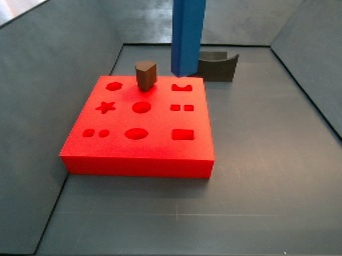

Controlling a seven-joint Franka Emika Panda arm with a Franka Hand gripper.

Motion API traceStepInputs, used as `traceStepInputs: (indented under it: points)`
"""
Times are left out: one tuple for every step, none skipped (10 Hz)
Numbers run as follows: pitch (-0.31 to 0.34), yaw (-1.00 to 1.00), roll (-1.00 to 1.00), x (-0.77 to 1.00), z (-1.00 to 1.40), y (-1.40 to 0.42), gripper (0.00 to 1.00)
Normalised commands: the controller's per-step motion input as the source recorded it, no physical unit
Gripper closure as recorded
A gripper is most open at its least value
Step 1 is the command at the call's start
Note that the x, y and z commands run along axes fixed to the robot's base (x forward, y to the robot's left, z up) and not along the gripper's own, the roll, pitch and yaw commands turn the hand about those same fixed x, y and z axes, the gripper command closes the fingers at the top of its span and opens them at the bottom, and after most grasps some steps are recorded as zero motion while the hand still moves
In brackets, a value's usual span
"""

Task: Pick up the rectangle object. Move up. Move to above the board. Insert the rectangle object.
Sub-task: Insert the rectangle object.

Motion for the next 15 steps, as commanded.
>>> traceStepInputs:
  points:
    - [0.000,-1.00,0.00,0.00,-0.19,0.00,1.00]
    - [0.000,-0.98,0.00,0.05,-0.18,0.00,1.00]
    - [0.000,-0.86,0.00,0.14,-0.20,0.00,1.00]
    - [0.013,-0.82,0.00,0.16,-0.22,0.00,1.00]
    - [0.020,-0.80,0.00,0.17,-0.26,-0.02,1.00]
    - [0.071,-0.73,0.00,0.15,-0.36,-0.11,1.00]
    - [0.039,-0.71,0.00,0.18,-0.37,-0.18,1.00]
    - [0.044,-0.68,0.00,0.21,-0.36,-0.19,1.00]
    - [0.033,-0.43,0.02,0.00,-0.35,-0.18,1.00]
    - [0.029,-0.18,0.03,-0.04,-0.42,-0.09,1.00]
    - [0.037,-0.12,0.03,-0.03,-0.39,-0.03,1.00]
    - [0.010,-0.09,0.03,-0.04,-0.35,0.00,1.00]
    - [0.004,-0.07,0.04,-0.05,-0.30,0.00,1.00]
    - [0.027,0.00,0.03,-0.09,-0.23,0.00,1.00]
    - [0.003,0.00,0.02,0.00,-0.21,-0.12,1.00]
